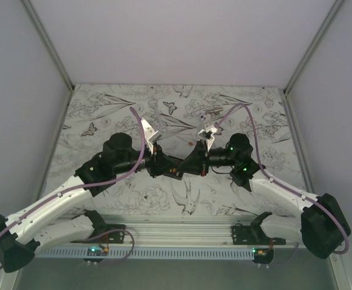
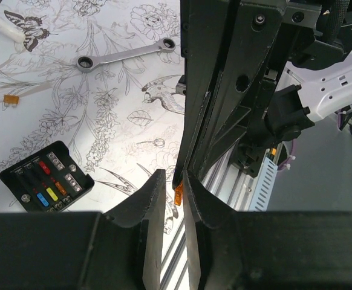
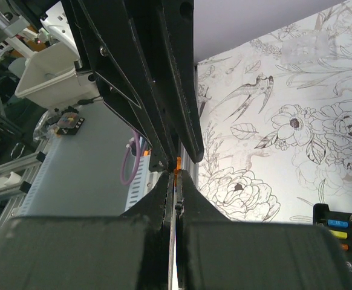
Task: Snap on the fuse box
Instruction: Pick up the fuse from the center of the board.
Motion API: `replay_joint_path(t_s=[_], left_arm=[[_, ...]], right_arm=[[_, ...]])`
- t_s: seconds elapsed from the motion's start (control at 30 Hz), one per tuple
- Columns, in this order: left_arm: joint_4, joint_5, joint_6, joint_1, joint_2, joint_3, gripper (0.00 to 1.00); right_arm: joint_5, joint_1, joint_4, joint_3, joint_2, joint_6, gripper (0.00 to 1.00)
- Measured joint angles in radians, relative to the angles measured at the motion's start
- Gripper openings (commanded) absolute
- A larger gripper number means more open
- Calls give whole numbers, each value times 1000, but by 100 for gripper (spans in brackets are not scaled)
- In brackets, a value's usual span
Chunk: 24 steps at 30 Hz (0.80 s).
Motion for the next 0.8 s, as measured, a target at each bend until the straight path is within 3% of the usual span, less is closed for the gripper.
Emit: replay_joint_path(t_s=[0.57,0.8], left_arm=[[16,1,-4,2,-40,-29,20],[19,29,-7,2,-28,-28,0]], right_arm=[[-8,0,38,-2,0,18,0],[-10,0,39,-10,0,33,0]])
